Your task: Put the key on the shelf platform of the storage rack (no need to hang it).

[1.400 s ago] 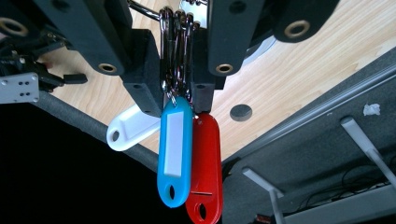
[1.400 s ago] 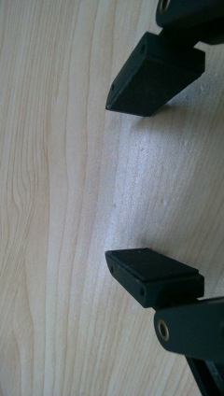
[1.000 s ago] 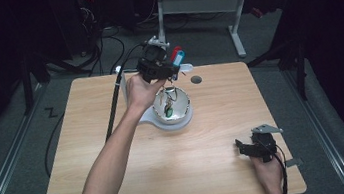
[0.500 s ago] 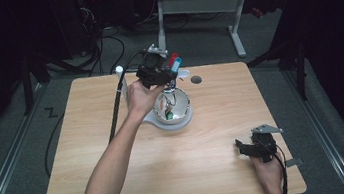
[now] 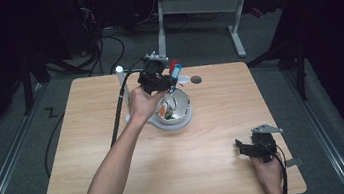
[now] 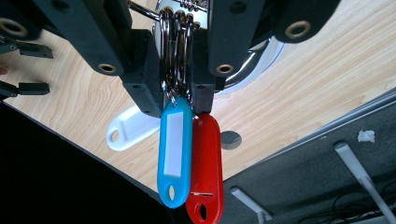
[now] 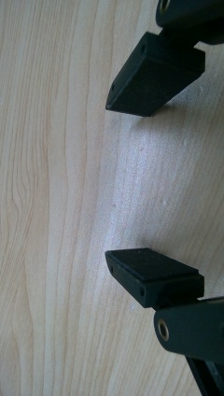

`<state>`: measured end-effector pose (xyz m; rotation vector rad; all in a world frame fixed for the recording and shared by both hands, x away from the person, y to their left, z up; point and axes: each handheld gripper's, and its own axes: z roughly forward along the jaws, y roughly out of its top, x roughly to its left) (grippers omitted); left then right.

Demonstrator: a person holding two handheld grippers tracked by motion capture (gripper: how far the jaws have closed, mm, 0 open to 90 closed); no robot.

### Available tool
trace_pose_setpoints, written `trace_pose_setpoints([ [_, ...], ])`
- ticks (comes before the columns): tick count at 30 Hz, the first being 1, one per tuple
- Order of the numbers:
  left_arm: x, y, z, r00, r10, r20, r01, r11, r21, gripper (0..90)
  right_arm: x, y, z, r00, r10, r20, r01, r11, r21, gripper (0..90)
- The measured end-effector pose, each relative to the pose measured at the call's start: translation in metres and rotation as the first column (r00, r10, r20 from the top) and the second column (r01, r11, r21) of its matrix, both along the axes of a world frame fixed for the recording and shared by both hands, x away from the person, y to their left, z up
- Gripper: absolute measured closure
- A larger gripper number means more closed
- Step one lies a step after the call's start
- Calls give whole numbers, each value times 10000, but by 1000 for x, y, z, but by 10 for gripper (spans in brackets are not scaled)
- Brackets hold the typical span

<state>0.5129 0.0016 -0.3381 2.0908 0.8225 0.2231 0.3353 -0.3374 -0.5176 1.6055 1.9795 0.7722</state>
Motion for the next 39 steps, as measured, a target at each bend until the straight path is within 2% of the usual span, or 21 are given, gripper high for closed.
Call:
trace_pose_setpoints([
  [4,0,0,-9,9999,45,-132,-43,9999,135,753,0,0,0,10000,-9,11,9,10000,0,239],
  [18,-1,-3,-26,9998,150,-148,-143,9988,468,752,0,0,0,10000,-10,9,10,10000,0,238],
  [22,-2,-2,-29,9998,179,-125,-175,9992,362,752,0,0,0,10000,-4,0,4,10000,3,239],
  [28,-3,-1,-31,9997,185,-164,-178,9990,413,751,0,0,0,10000,-1,-2,1,10000,2,239],
  [31,-3,-1,-36,9996,171,-205,-158,9978,647,750,0,0,0,10000,-2,1,2,10000,-1,239],
  [32,-4,-2,-40,9995,127,-277,-102,9961,877,750,0,0,0,10000,-1,-1,1,10000,-3,239],
  [39,-4,-5,-51,9992,184,-351,-144,9938,1105,752,0,0,0,10000,-6,9,6,10000,-1,238],
])
